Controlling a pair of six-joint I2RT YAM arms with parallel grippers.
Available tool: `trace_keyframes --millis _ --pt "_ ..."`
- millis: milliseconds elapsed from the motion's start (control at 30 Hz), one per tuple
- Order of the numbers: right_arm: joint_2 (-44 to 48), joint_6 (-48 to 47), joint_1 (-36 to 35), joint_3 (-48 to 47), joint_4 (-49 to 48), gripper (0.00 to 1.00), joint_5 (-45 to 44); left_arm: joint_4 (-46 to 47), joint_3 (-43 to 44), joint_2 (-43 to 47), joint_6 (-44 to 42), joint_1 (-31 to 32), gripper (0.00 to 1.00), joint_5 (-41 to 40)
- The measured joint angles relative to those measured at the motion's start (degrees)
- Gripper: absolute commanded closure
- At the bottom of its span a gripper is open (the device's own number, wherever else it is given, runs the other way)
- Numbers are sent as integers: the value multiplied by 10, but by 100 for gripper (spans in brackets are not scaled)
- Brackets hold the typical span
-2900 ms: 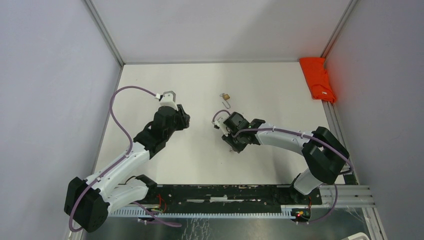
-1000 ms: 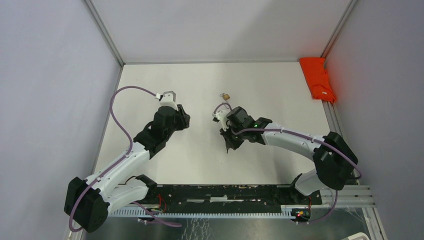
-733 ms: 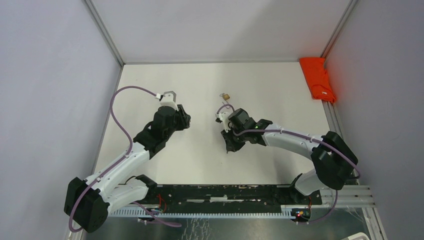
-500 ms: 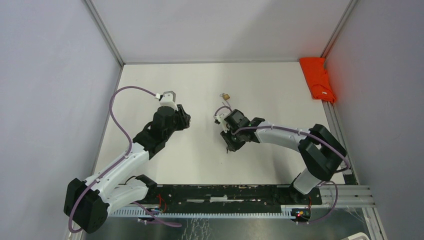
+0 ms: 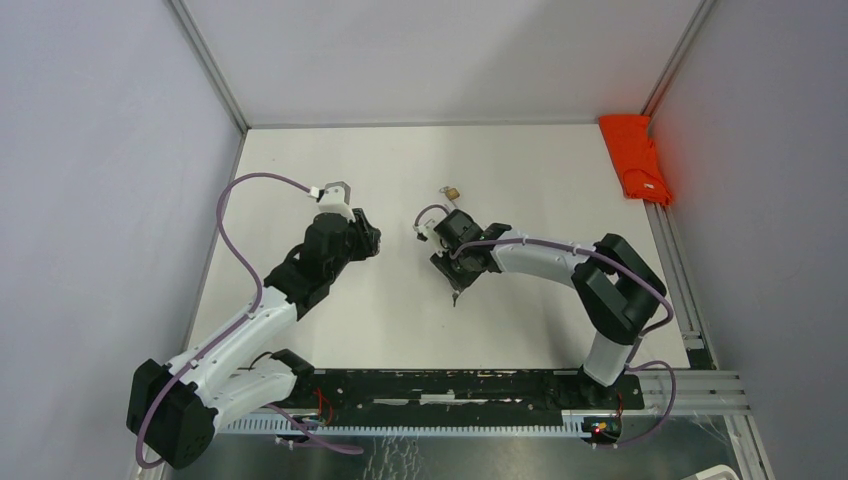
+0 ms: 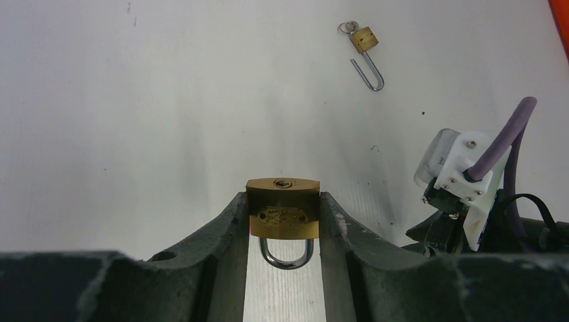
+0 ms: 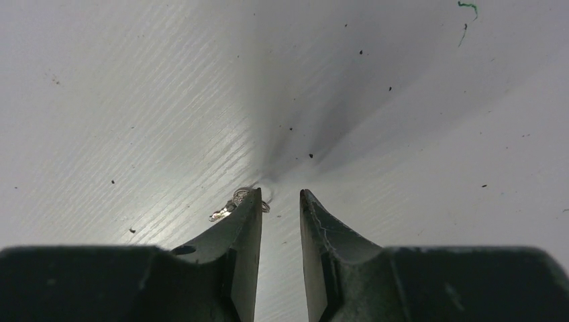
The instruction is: Unlock with the key
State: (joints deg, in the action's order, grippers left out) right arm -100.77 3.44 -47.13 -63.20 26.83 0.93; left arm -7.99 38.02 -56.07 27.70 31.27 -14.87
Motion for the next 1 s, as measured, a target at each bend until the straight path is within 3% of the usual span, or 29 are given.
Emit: trace_keyframes --millis 1000 --pt "45 -12 0 55 -15 69 56 0 -4 0 0 0 98 0"
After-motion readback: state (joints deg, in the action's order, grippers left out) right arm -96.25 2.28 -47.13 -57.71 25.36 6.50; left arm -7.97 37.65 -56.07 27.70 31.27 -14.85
